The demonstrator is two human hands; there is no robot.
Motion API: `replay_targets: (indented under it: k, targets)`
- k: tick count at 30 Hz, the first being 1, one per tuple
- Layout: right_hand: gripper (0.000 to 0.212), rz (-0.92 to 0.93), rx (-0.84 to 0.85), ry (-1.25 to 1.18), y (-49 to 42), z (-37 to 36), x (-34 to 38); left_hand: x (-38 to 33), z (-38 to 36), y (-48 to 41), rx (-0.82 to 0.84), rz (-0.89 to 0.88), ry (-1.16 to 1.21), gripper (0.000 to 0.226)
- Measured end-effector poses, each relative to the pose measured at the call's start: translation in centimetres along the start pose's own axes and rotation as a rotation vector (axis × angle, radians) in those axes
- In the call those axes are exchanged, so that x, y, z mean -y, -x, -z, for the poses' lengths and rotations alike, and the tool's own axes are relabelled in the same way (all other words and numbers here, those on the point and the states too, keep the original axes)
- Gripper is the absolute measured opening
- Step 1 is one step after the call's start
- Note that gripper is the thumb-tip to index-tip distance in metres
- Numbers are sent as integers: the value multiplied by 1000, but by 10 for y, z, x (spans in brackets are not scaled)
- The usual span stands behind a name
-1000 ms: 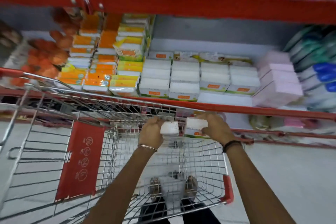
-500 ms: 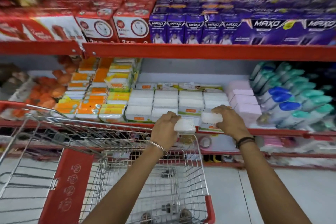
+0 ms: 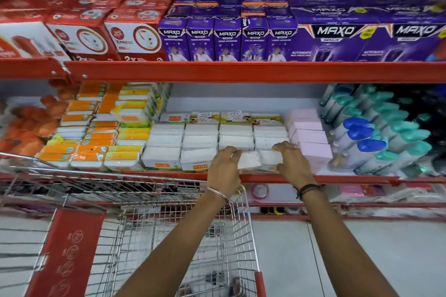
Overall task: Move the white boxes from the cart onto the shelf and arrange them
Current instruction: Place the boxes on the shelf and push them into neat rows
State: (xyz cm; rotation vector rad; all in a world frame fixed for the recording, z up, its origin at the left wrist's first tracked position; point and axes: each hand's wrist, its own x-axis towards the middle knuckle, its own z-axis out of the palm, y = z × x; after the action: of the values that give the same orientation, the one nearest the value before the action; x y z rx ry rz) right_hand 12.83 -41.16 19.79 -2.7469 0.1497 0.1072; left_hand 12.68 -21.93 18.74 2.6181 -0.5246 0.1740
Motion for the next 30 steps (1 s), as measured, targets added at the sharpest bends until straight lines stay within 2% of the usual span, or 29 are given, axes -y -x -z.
replay_targets:
  k: [10,14,17,20,22,24,26,27,28,30]
  targets:
    - [58,-3,18,-37,-15,-22,-13,11,-24,-18,116,36,-13,68]
    - [60,7,-22,-41,-13,-28,-11,17,-33,-22,142,38,-52,70]
    - [62,2,-47,-93,-7,-34,-8,18,-39,-22,100,26,-64,68]
    - [42,-41,-228,-279,8,-37,1,15,-45,-12,-63,63,11,57]
    - [25,-184,-383,-498,20,-42,11,3,-42,0,-203,205,230,42]
    - [15,-476,-412,-818,22,-50,17,-11,-40,6,-309,441,448,33]
    - [28,-776,-314,-1114,19,-54,16,-17,-48,0,-277,806,697,41]
    - [34,-867,-252,-1238,16,-54,14,-19,-49,-5,-238,1005,856,49]
    - [46,-922,-208,-1346,14,-53,12,-20,-48,-10,-208,1175,1024,54]
    - [61,-966,-174,-1497,8,-49,9,-22,-40,-20,-190,1378,1323,55]
